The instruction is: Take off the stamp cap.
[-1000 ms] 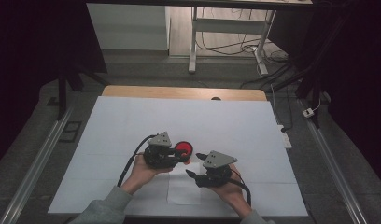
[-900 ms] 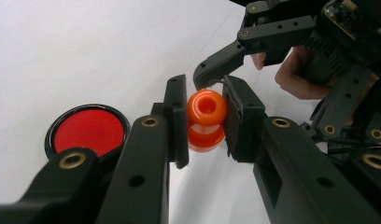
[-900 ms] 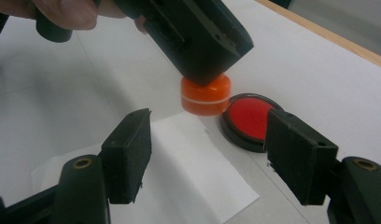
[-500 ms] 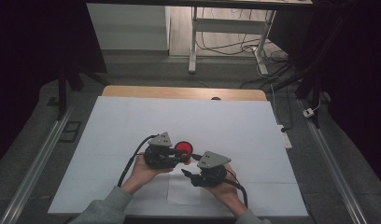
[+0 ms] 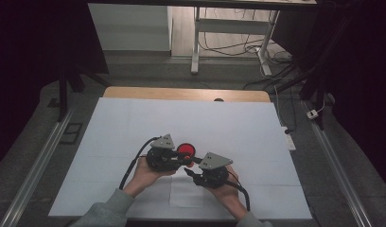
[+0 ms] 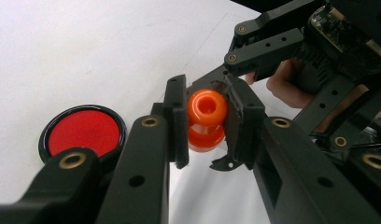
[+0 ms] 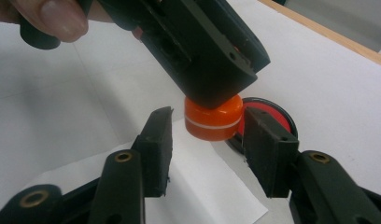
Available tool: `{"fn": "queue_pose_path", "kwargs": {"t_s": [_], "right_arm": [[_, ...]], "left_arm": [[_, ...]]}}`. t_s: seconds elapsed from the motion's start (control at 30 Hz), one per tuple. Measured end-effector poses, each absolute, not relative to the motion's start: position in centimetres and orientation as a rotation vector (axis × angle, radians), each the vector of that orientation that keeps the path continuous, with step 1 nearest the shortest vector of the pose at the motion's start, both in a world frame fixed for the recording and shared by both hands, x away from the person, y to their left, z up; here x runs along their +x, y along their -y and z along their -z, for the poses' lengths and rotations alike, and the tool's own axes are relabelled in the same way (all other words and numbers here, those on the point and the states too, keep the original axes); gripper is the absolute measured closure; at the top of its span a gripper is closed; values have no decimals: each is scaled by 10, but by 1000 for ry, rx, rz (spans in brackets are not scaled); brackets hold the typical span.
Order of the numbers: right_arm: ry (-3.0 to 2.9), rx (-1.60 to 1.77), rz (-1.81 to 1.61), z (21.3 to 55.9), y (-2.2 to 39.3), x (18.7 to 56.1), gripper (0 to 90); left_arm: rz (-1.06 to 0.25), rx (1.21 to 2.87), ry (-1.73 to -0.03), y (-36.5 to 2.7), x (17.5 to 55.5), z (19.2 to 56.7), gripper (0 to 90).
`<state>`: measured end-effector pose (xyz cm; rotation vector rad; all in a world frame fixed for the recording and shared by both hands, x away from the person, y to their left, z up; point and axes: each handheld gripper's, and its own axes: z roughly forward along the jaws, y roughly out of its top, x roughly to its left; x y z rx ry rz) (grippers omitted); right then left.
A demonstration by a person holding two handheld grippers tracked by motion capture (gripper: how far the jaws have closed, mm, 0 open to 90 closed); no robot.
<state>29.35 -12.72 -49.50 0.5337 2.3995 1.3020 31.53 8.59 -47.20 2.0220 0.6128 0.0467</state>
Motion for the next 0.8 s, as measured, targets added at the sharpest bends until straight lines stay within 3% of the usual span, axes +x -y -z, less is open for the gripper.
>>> {"fn": "queue_pose_path", "kwargs": {"t_s": [0.8], "right_arm": [[-2403, 560, -1304, 496, 126, 296, 629]], "left_arm": [[-47, 2023, -609, -86, 315, 472, 725]]}}
